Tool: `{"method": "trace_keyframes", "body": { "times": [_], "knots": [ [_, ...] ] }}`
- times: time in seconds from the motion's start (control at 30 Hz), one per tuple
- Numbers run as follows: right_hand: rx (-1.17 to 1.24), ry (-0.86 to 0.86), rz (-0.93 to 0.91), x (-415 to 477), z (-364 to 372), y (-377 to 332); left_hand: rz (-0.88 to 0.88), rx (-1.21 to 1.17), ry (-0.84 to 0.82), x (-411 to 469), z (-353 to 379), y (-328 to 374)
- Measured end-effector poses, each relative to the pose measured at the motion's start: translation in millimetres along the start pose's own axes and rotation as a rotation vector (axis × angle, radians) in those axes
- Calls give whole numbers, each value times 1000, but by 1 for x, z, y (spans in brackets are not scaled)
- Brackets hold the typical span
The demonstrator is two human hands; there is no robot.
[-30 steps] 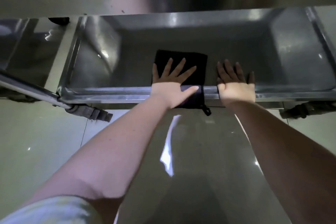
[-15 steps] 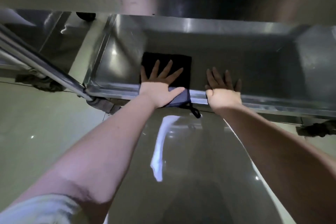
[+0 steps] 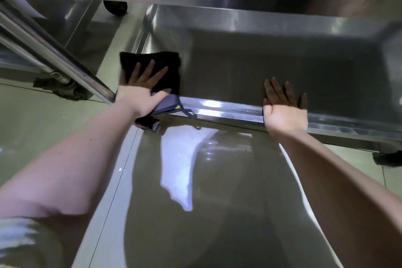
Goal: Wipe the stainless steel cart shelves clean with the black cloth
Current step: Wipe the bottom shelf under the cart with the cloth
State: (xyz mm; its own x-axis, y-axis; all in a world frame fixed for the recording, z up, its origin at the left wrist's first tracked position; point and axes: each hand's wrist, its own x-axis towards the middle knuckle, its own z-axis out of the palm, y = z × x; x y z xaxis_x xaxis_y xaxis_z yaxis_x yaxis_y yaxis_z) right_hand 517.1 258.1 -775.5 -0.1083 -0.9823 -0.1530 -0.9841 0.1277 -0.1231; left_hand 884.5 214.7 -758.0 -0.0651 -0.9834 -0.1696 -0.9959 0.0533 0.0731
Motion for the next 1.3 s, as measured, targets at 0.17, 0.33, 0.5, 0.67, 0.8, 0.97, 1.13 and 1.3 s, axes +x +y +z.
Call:
{"method": "trace_keyframes", "body": {
  "times": [0.17, 0.33, 0.5, 0.67, 0.8, 0.97, 1.13, 1.3],
  "knots": [
    [-6, -10, 12, 1, 3, -4, -56, 45, 5, 0, 5, 17],
    [-45, -52, 2, 2, 2, -4, 233, 39, -6, -5, 20, 157],
    [69, -197, -33, 14, -19, 11, 289, 15, -40, -7, 24, 230],
    [28, -209, -118, -2, -26, 42, 215, -8, 6, -10, 14, 147],
    [-13, -168, -110, -9, -16, 52, -48, -30, -4, -4, 3, 57],
    [-22, -119, -97, -12, -8, 49, -57, 3, -5, -7, 8, 64],
    [310, -61, -28, -12, -21, 52, 137, 37, -25, -16, 16, 168],
    [860, 37, -35, -27, -38, 58, 309, -13, -139, -29, 22, 258]
  ]
}}
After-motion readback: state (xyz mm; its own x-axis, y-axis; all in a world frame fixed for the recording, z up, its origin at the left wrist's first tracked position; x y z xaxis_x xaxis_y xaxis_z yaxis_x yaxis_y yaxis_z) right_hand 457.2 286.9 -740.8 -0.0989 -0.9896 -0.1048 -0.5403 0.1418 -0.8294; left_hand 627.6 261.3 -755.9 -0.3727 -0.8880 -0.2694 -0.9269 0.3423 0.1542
